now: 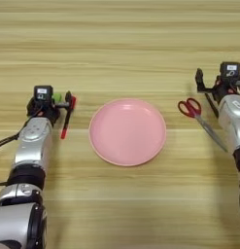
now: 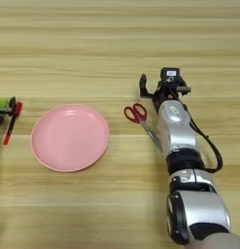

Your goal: Move the objects on the table

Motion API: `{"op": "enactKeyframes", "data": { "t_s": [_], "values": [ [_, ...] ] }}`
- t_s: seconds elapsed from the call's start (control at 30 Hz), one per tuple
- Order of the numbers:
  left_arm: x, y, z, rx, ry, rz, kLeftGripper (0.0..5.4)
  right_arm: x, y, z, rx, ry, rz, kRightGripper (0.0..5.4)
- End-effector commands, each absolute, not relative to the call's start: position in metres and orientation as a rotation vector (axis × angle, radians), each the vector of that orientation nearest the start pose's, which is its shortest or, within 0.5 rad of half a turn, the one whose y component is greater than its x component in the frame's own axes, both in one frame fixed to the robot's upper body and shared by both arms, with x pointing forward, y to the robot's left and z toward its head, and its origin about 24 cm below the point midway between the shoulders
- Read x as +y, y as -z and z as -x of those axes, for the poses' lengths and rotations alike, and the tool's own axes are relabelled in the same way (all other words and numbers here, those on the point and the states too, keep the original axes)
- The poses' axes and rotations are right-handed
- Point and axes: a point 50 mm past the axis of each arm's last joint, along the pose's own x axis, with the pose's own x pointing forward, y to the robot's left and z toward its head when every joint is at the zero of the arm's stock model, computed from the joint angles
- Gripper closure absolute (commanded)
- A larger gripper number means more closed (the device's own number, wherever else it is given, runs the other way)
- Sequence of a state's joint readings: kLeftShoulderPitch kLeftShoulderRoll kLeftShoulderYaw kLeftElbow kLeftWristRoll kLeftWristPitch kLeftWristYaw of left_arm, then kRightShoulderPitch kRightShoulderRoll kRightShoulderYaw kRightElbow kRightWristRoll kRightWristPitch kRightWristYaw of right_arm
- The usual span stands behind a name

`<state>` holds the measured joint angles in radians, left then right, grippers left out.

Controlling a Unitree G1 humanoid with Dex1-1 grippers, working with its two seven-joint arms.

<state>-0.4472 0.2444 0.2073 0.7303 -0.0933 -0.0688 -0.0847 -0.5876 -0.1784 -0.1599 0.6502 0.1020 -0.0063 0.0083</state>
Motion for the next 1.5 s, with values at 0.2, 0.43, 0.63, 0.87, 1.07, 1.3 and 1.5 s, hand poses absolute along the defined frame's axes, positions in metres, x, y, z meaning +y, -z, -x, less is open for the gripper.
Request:
{"op": "enactKeyframes", "data": {
  "t_s": [0.2, 0.43, 0.63, 0.87, 1.07, 1.3, 1.5],
  "values": [
    [0.228, -0.031, -0.327, 0.129, -0.144, -0.017, 0.03, -0.167, -0.071, -0.349, 0.060, -0.065, 0.053, 0.00],
    [0.225, -0.033, -0.327, 0.118, -0.144, -0.014, 0.03, -0.141, -0.071, -0.336, 0.072, -0.212, 0.104, 0.00],
    [0.222, -0.034, -0.326, 0.109, -0.138, -0.012, 0.03, -0.115, -0.068, -0.324, 0.105, -0.353, 0.151, 0.00],
    [0.221, -0.035, -0.325, 0.106, -0.140, -0.008, 0.03, -0.098, -0.060, -0.316, 0.156, -0.467, 0.211, 0.00],
    [0.220, -0.034, -0.325, 0.106, -0.142, -0.006, 0.03, -0.091, -0.059, -0.313, 0.175, -0.511, 0.228, 0.00],
    [0.220, -0.035, -0.325, 0.104, -0.145, -0.002, 0.03, -0.084, -0.050, -0.309, 0.214, -0.574, 0.289, 0.00],
    [0.220, -0.035, -0.325, 0.103, -0.144, 0.000, 0.03, -0.081, -0.043, -0.308, 0.250, -0.595, 0.373, 0.00]
  ]
}}
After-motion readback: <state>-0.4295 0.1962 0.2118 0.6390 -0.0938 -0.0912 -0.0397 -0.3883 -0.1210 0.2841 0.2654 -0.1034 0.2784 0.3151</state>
